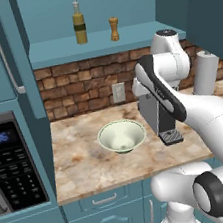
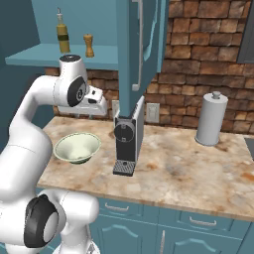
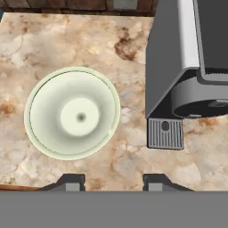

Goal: Retrieve the bottle and the shaker from the cabinet and place them next to the mixing bowl on the counter. Then add garlic from the fridge to the mixing bowl.

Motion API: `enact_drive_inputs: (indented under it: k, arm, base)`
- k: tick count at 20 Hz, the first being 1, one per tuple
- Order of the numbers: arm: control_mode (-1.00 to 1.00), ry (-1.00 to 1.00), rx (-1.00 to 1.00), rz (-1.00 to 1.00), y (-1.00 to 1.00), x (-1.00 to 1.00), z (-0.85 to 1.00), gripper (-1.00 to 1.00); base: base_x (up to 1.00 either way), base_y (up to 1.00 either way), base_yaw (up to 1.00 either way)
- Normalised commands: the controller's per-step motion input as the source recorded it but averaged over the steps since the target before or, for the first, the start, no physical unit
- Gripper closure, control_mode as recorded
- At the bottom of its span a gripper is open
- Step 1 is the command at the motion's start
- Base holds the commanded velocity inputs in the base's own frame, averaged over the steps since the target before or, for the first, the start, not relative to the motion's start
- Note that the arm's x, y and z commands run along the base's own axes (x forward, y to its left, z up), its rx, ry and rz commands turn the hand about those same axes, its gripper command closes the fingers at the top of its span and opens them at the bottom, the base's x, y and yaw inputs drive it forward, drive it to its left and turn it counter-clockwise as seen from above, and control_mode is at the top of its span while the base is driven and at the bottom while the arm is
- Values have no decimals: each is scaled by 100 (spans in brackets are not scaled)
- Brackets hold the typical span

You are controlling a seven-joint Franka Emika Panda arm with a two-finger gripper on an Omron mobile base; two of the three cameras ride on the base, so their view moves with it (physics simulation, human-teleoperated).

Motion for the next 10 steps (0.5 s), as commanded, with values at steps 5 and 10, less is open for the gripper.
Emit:
enact_drive_inputs:
  k: [5,10]
  arm:
    - [-100,0,0,0,-2,0,-1,-100]
    - [-100,-16,0,2,-7,-1,44,-100]
  base:
    - [0,0,0]
    - [0,0,0]
